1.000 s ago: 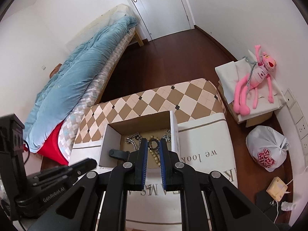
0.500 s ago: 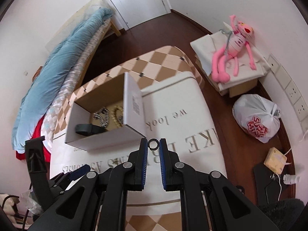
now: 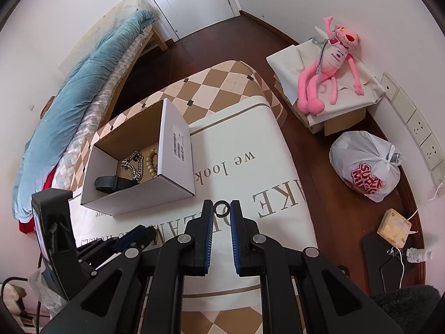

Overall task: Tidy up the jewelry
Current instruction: 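Carry the charm and ring over the box and open both tools inside it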

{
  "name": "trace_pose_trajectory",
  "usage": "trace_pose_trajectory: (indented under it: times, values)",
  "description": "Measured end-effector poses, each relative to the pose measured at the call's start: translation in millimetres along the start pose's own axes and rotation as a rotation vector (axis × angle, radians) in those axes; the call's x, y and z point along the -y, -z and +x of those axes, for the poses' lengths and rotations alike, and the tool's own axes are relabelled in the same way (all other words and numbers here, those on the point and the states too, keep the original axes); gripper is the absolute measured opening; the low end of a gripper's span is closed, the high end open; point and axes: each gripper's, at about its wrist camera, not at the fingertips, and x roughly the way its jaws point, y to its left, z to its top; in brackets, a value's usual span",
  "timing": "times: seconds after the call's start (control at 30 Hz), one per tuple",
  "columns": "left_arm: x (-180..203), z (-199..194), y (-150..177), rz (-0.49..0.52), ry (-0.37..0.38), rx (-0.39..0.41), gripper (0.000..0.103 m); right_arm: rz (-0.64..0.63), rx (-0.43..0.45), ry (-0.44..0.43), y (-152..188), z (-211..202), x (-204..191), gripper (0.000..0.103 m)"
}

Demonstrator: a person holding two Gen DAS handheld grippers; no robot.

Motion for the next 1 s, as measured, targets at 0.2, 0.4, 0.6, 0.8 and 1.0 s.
trace_pose_trajectory:
  times: [0.2, 0.4, 0.6, 0.8, 1.0]
  values:
    - [-3, -17, 4, -0.005, 0.029, 0.025, 0.007, -0.016, -0.004, -0.011, 4, -5, -3, 0.013]
    - [-29, -85, -6, -0.099, 0.129, 0.113, 0.007, -0.043, 0.024, -0.063, -6, -23, -21, 0.013]
    - [-65, -126, -57, -0.179, 0.173, 0.183, 0.007, -0.104, 0.053, -0.123, -43, -26, -60, 0.012]
    - [-91, -87, -98, -0.216, 0.154, 0.072, 0.008, -0.18, -0.038, -0.105, -79, 16, -96, 0.012]
    - [-108, -50, -109, -0.246, 0.099, -0.06, 0.009, -0.228, -0.201, -0.017, -100, 62, -106, 0.013]
